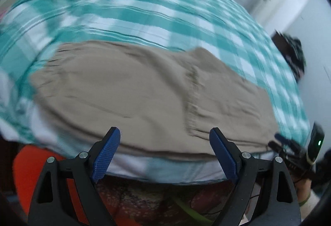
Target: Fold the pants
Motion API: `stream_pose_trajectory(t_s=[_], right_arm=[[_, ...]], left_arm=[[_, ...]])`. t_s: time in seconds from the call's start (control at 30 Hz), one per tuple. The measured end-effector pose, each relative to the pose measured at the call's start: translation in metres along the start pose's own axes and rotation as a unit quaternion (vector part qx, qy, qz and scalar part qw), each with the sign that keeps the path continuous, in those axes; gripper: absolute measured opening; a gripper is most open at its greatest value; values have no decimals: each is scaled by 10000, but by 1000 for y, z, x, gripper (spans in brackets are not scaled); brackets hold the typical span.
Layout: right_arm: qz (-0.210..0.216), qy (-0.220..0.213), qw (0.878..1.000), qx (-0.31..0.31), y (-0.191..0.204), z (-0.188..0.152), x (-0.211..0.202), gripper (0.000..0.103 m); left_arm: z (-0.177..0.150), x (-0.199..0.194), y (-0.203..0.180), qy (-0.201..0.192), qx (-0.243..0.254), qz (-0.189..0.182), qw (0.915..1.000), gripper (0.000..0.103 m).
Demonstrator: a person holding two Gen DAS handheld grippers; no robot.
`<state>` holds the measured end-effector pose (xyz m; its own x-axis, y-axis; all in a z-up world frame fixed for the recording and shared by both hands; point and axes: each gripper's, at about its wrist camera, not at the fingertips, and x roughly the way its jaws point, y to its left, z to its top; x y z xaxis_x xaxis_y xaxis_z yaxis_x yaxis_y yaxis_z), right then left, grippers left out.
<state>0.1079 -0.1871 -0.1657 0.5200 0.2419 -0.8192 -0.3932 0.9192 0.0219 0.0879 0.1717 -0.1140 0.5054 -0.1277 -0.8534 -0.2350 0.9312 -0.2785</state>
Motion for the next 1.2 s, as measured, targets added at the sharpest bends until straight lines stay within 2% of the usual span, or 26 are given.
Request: stream_pose_trajectory(t_s=[0.07,0.13,0.17,0.23,0.27,0.33,0.4,0.47,0.63,0.67,0.8,0.97,1.03,1.13,1.2], right_arm=[[58,-16,10000,77,-2,1,-1,65],[143,-58,9997,204,-6,2,-4,65],[178,-70,9995,261,-7,2,-4,65],[227,-89,9991,352,-9,2,-6,65],[234,-97,9990,363,-10,2,-7,65],[232,-101,9991,345,-9,1,-7,65],[232,-105,9991,334,-9,1,-8,65],[252,-110,9990,347,-9,2,-8,65],[272,-141,9989,359,-9,0,-11,65],[269,-147,9989,350,-9,-1,-12,65],[274,-155,9988,367,-10,-2,-13,65],[255,-128,9989,365,-9,0,-10,65],[242,-124,9990,342,-8,0,-10,65],[225,-124,9992,309,-6,-1,-10,65],[229,-125,9992,316,-6,-1,-10,65]], left_arm=[[5,-16,34,-210,-407,196,9988,89],[8,-27,65,-351,-927,93,9950,89],[9,-34,85,-437,-1353,-138,9898,89],[7,-42,118,-585,-2142,-688,9726,89],[6,-43,134,-620,-2505,-960,9613,87],[7,-39,143,-601,-2708,-1128,9541,82],[14,-29,139,-523,-2603,-1064,9582,72],[17,-19,138,-408,-2585,-918,9608,67],[14,9,152,-267,-2855,-699,9554,64],[14,12,153,-226,-2852,-662,9559,59],[15,24,159,-137,-2866,-536,9564,58],[13,28,162,-196,-2928,-617,9540,58],[14,28,159,-232,-2871,-631,9556,41],[16,25,158,-351,-2828,-570,9568,7],[16,23,159,-401,-2812,-589,9570,3]])
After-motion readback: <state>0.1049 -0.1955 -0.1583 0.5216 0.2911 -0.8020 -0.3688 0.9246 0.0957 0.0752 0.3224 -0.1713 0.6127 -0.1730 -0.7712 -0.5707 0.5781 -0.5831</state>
